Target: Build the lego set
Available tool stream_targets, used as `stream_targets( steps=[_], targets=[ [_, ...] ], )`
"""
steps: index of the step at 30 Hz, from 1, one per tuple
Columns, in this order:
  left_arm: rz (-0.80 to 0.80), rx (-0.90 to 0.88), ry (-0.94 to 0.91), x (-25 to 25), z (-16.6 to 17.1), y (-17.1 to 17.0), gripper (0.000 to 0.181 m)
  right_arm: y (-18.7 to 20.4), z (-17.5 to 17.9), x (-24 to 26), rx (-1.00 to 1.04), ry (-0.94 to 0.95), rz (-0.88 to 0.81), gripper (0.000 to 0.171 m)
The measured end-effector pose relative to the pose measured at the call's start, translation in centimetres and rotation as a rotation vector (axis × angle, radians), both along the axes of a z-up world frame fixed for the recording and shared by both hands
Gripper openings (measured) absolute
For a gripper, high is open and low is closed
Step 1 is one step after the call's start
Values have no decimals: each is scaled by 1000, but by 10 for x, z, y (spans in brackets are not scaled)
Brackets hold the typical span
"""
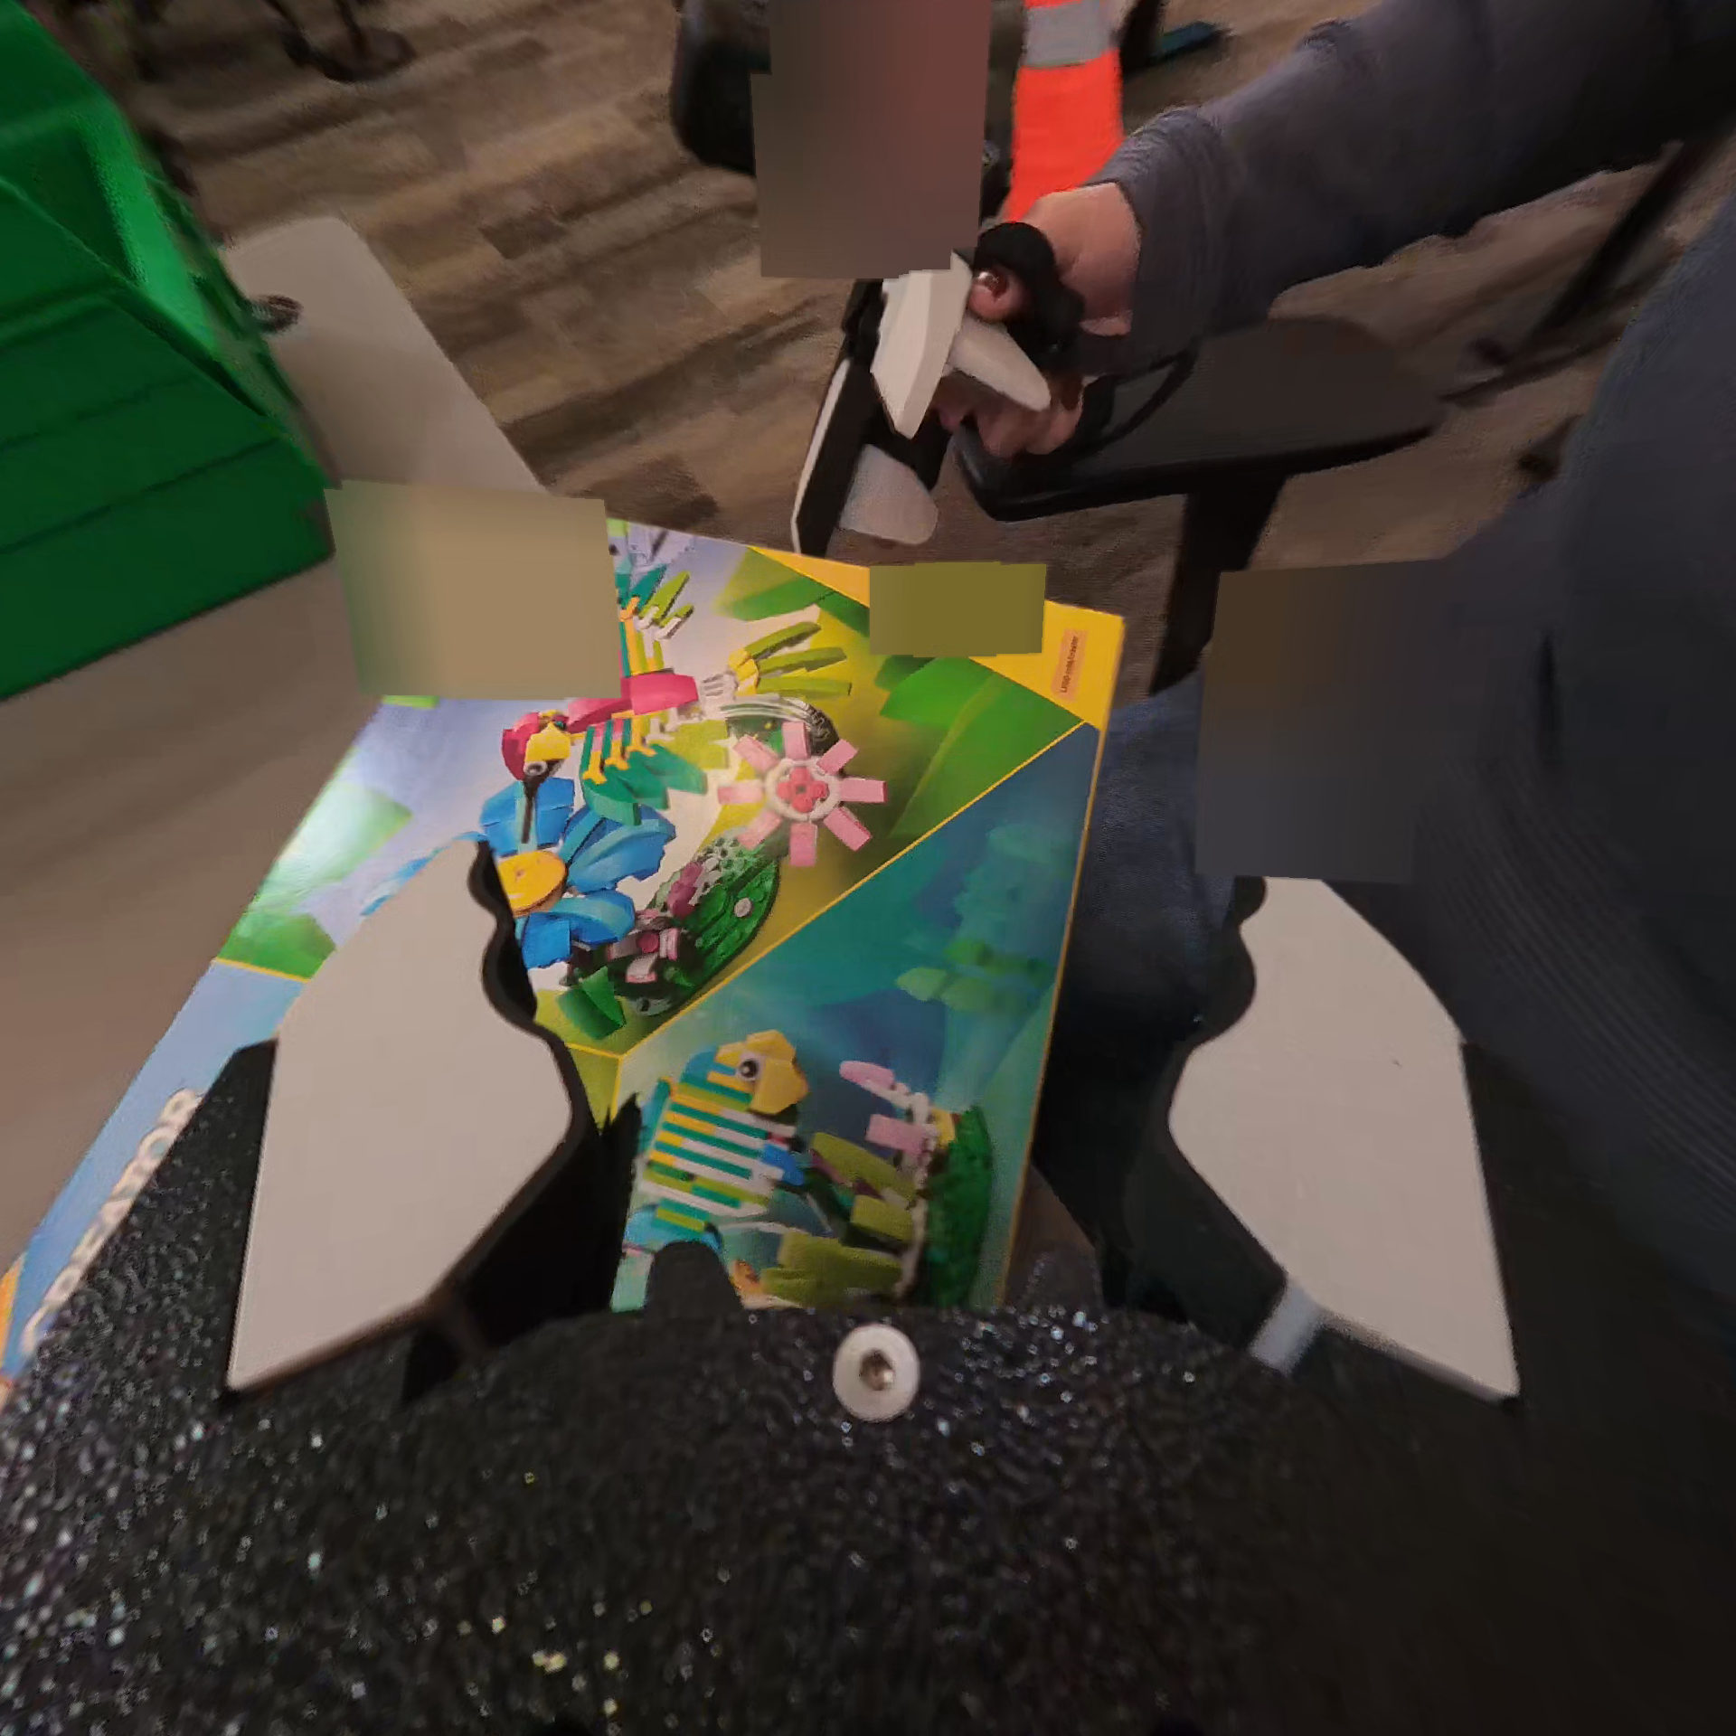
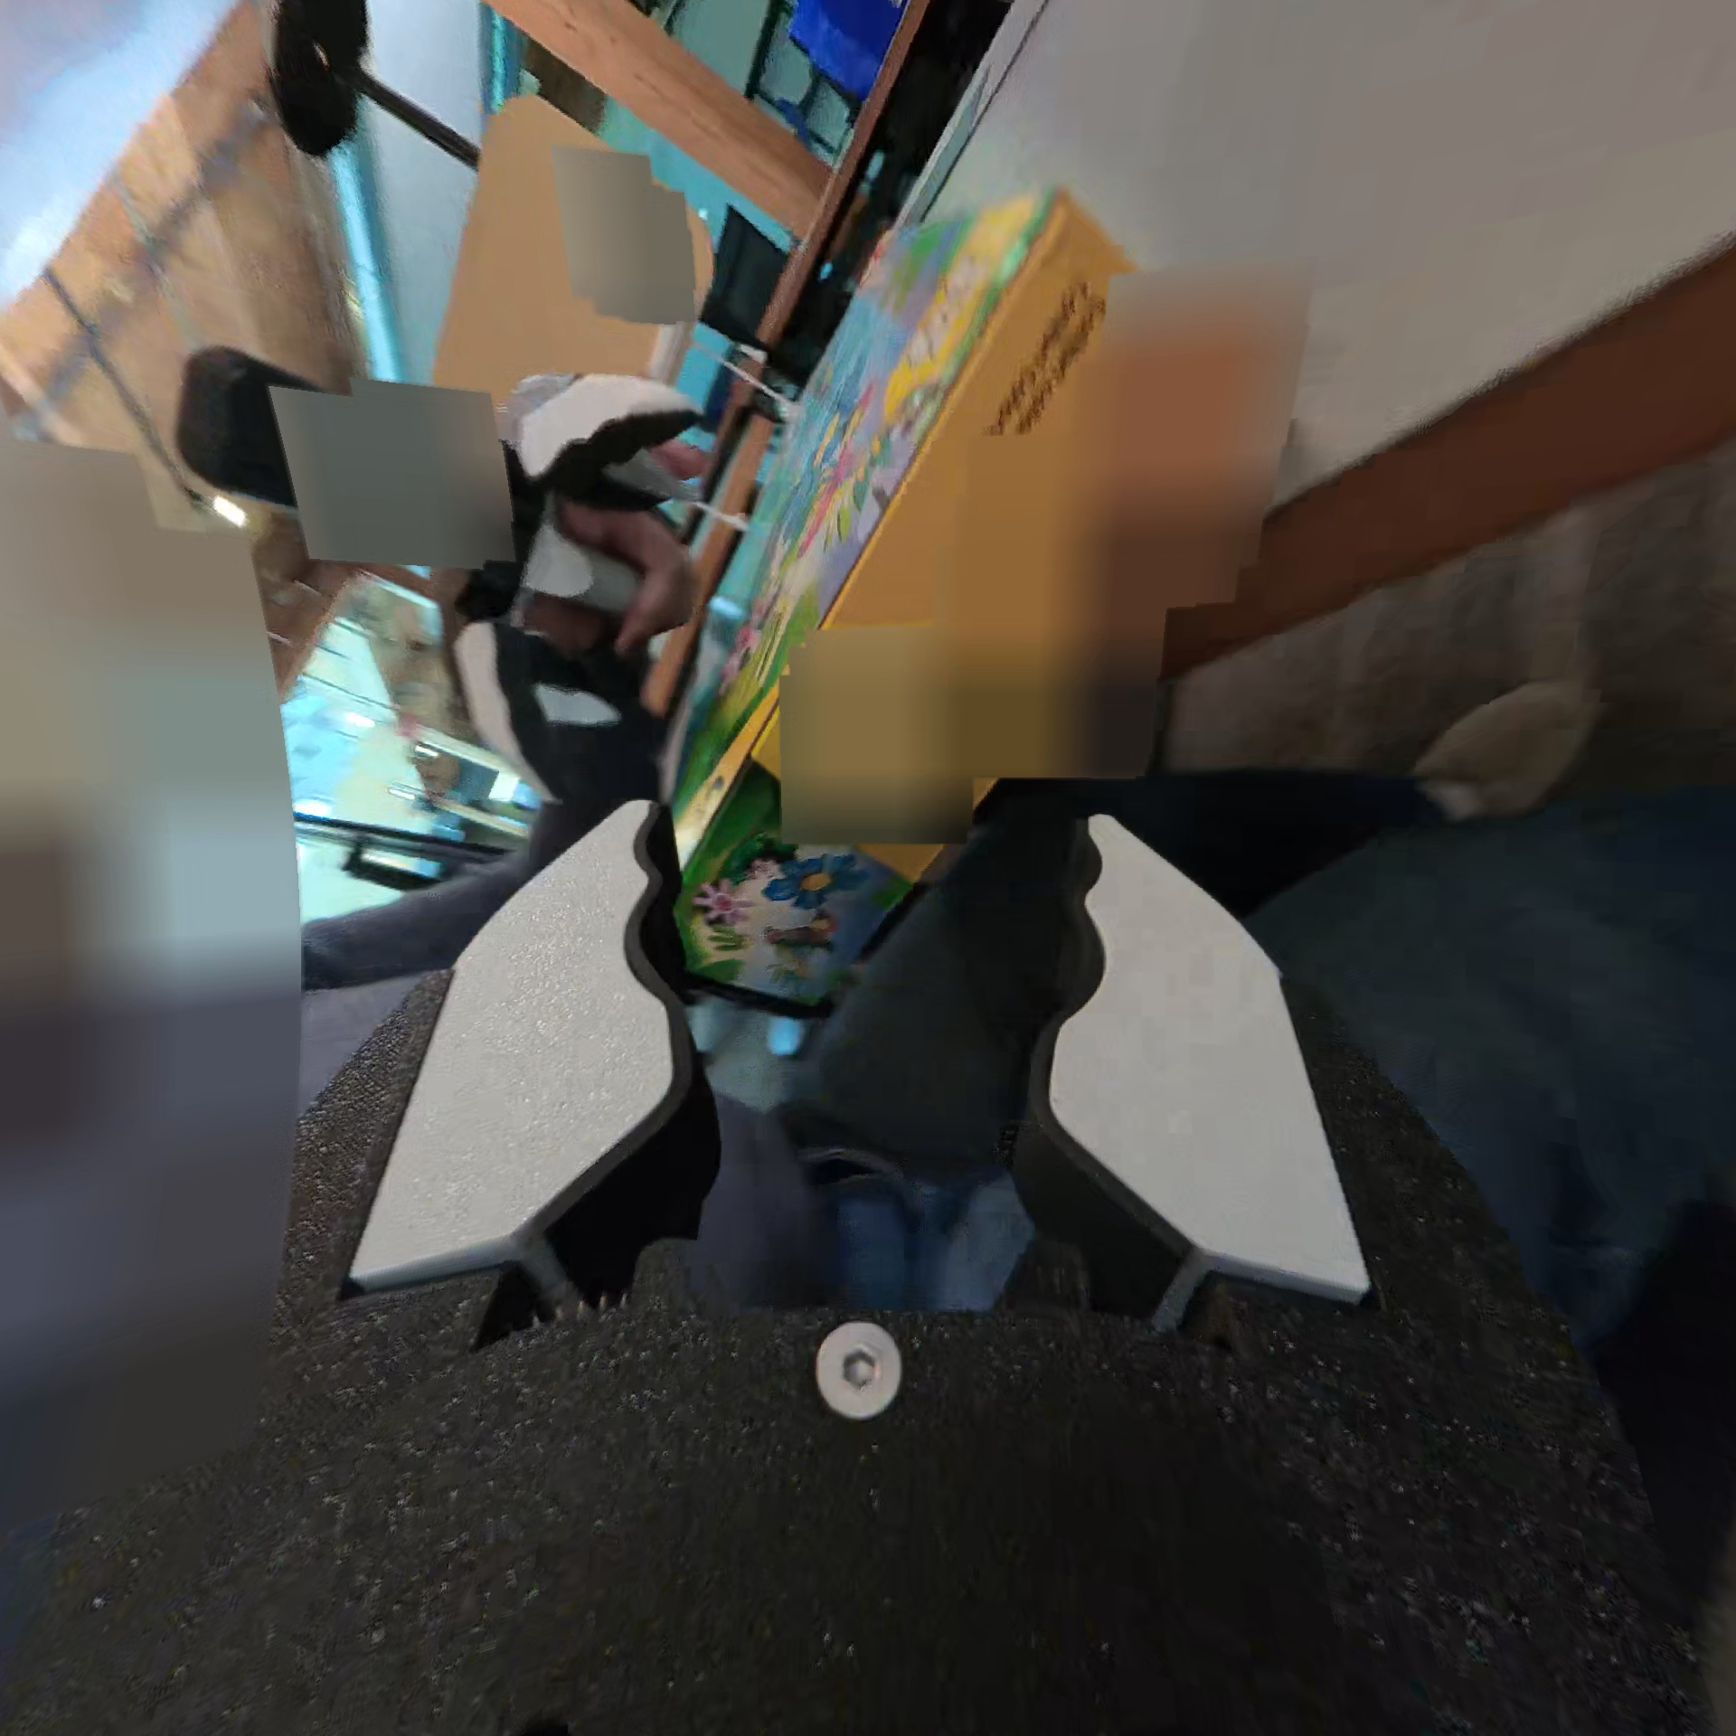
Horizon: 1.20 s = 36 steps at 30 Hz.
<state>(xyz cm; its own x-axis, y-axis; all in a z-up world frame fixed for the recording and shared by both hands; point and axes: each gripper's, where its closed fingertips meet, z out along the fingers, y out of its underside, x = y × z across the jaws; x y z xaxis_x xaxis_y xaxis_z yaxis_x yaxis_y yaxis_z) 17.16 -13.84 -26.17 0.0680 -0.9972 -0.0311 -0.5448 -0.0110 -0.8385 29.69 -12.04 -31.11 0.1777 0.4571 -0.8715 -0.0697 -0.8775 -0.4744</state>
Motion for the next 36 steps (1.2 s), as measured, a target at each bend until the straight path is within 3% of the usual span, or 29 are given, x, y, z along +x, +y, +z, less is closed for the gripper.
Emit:
stream_targets(
  steps=[4,8,12,23,36],
  targets=[
    [137,201,5,5,4,-14,135,19,6,10,342,-159,-49,80],
    [244,435,175,3,-17,-21,134,31,15,13,677,-299,-60,82],
    [284,560,275,9,-31,-27,133,31,20,12,863,-362,-42,88],
    [379,603,324,22,-54,-20,128,30,39,24,960,-244,-302,87],
    [319,550,382,30,-69,-21,113,32,32,20,908,-232,-281,87]
  ],
)
